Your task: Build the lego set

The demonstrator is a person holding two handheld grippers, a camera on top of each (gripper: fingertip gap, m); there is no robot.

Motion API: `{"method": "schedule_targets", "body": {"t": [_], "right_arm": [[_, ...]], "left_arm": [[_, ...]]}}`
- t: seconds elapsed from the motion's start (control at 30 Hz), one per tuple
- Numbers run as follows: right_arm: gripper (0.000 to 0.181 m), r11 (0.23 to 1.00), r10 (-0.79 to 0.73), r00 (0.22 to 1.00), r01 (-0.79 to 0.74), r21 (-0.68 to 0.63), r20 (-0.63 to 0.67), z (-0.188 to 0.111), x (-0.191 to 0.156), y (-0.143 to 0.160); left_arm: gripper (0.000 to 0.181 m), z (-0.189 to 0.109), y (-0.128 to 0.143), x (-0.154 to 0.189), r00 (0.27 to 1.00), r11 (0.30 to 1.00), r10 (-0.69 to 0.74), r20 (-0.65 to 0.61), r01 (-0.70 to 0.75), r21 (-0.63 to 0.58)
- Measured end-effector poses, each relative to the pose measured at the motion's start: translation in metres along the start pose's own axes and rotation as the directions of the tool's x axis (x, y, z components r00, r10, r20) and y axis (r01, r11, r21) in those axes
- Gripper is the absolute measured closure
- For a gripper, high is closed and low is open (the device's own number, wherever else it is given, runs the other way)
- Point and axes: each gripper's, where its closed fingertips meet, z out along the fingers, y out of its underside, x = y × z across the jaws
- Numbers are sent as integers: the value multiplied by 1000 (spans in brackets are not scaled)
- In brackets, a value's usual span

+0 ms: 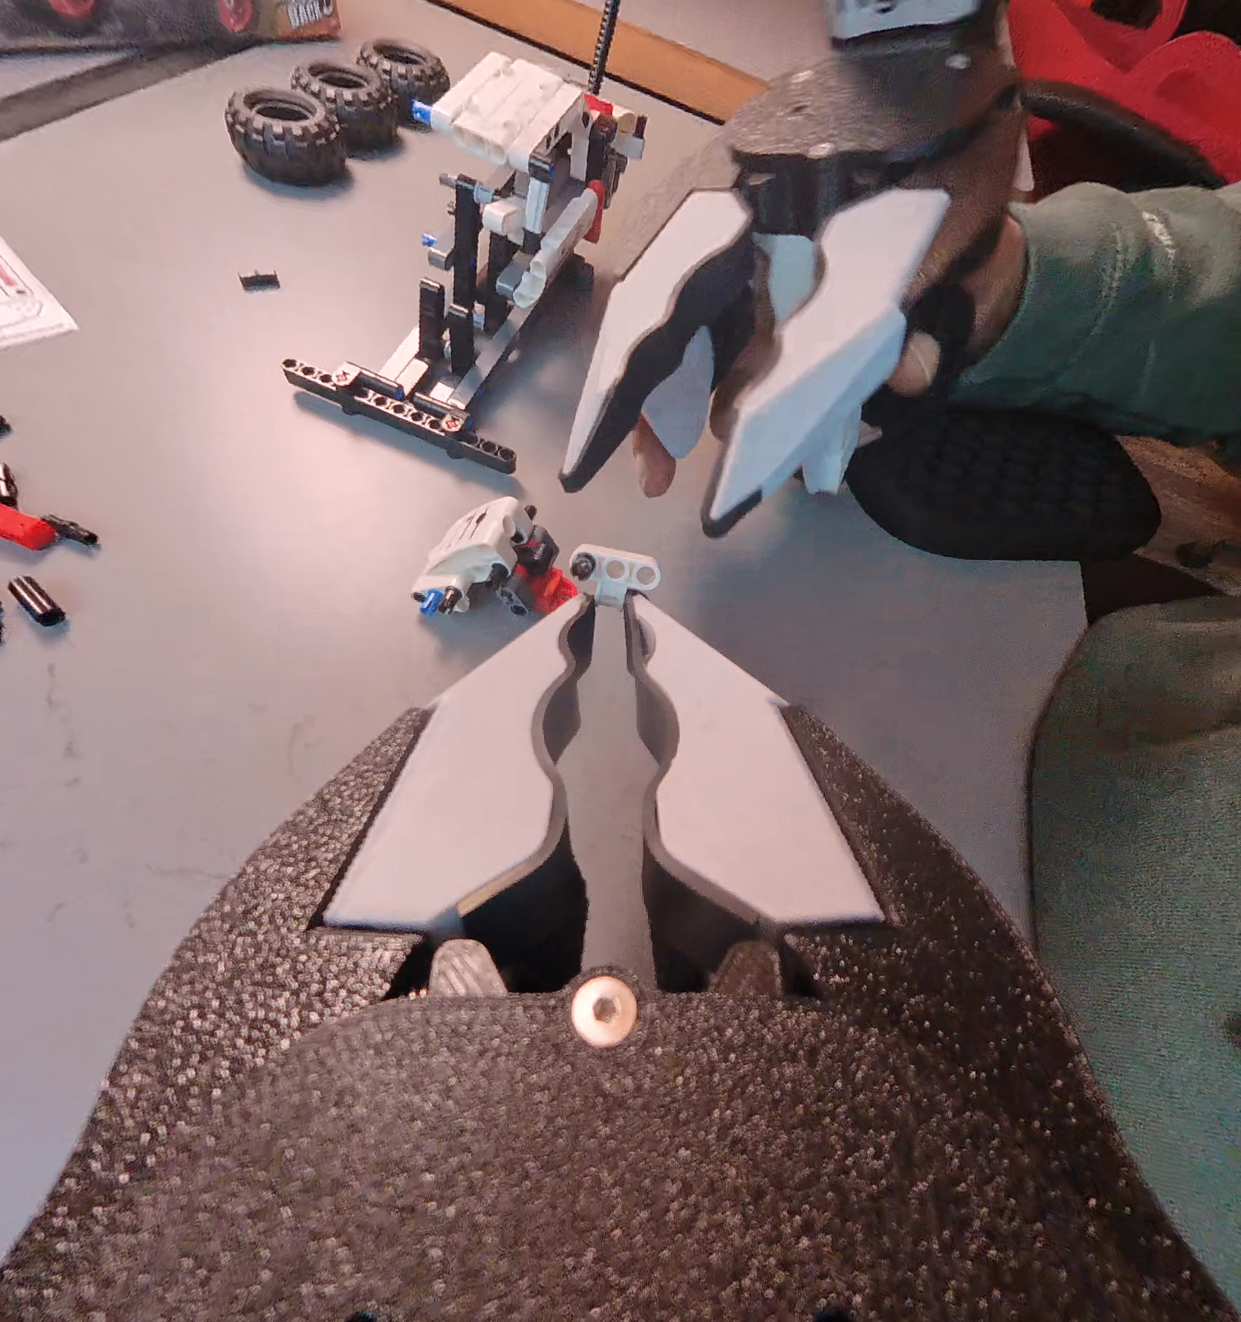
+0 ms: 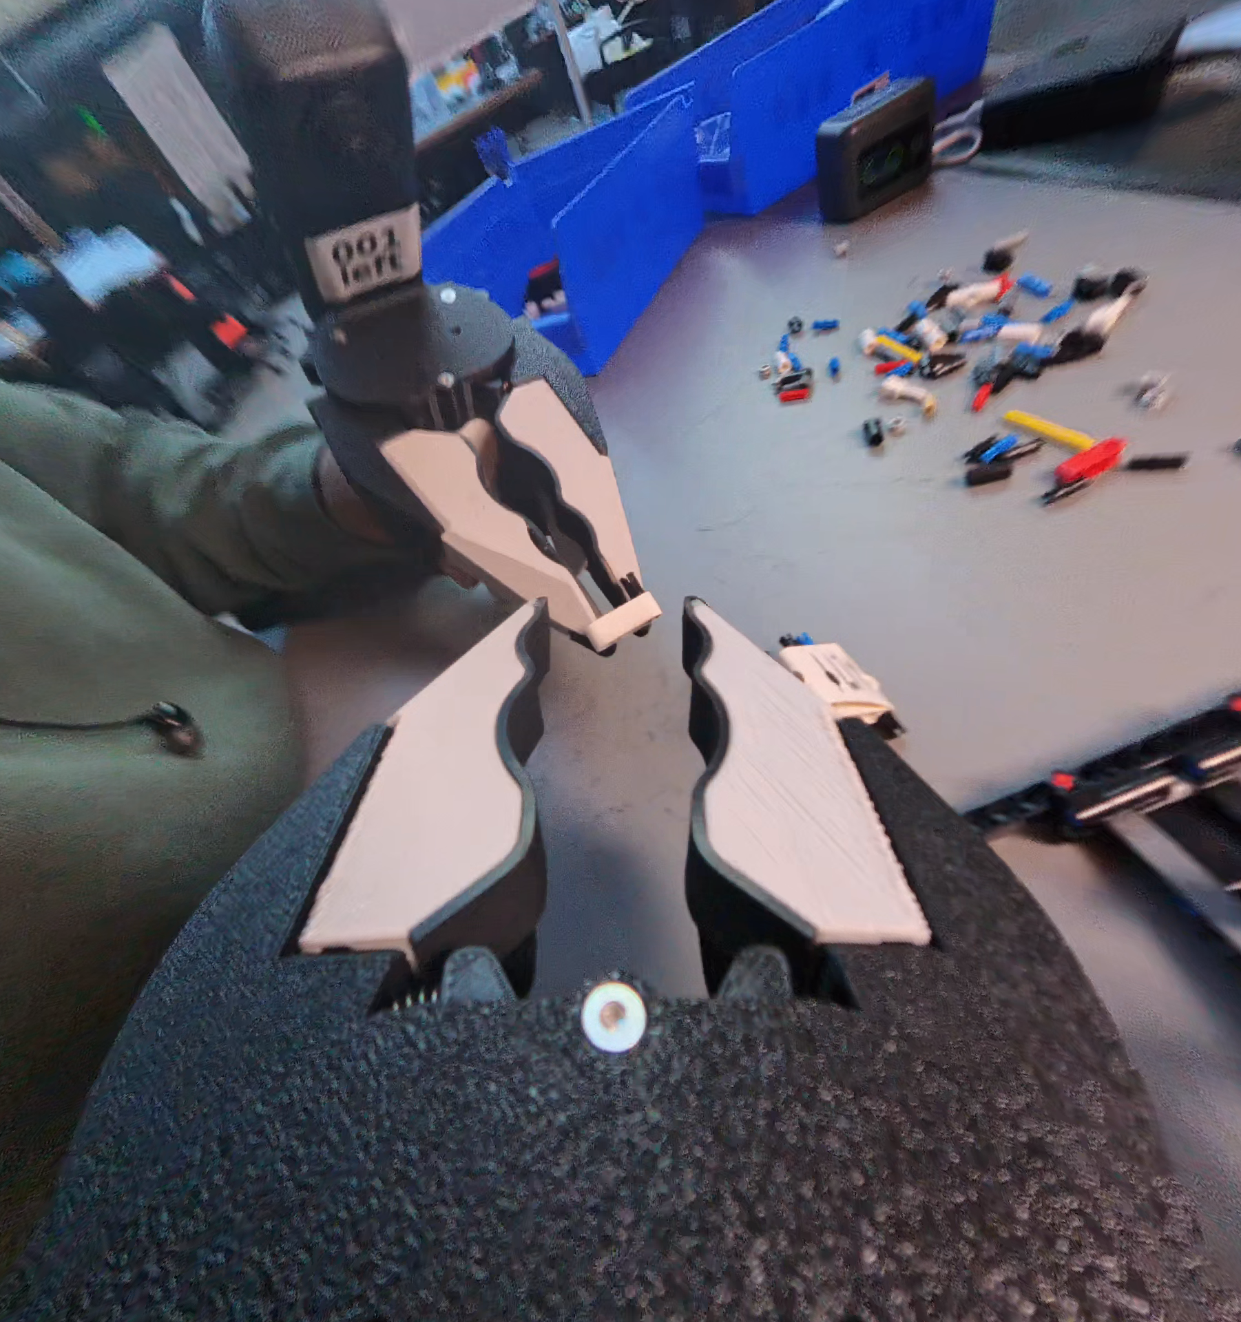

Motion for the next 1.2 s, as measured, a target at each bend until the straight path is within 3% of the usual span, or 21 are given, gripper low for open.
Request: {"method": "schedule_targets", "body": {"t": [0.03,0.13,0.27,0.5,0.67,0.8,1.03,1.1,1.2], "right_arm": [[143,985,-170,982,167,-36,-82,2,0,4],[149,810,-586,784,558,-179,-205,5,0,10],[160,684,-724,670,670,-289,-161,13,-1,22],[173,727,-668,741,633,-266,-61,12,-6,36],[174,697,-620,778,604,-388,97,2,-11,74],[175,677,-547,814,568,-468,197,-8,-10,93],[172,645,-465,839,540,-541,283,-27,8,94],[155,672,-425,862,504,-542,275,-35,12,86],[155,732,-462,870,483,-481,170,-41,28,56]], "left_arm": [[173,1,1,0,1000,1000,-26,-7,26,-9],[173,4,4,-1,997,997,-71,-20,70,-37],[174,5,7,4,997,996,-70,-26,69,-59],[173,4,21,12,998,992,-21,-54,14,-128],[174,9,42,33,987,969,30,-159,-68,-236],[164,9,48,33,980,954,77,-185,-126,-273],[159,17,46,20,976,937,169,-137,-202,-284],[162,14,35,7,984,955,147,-95,-167,-246],[163,9,21,-17,992,972,121,-25,-124,-198]]}}
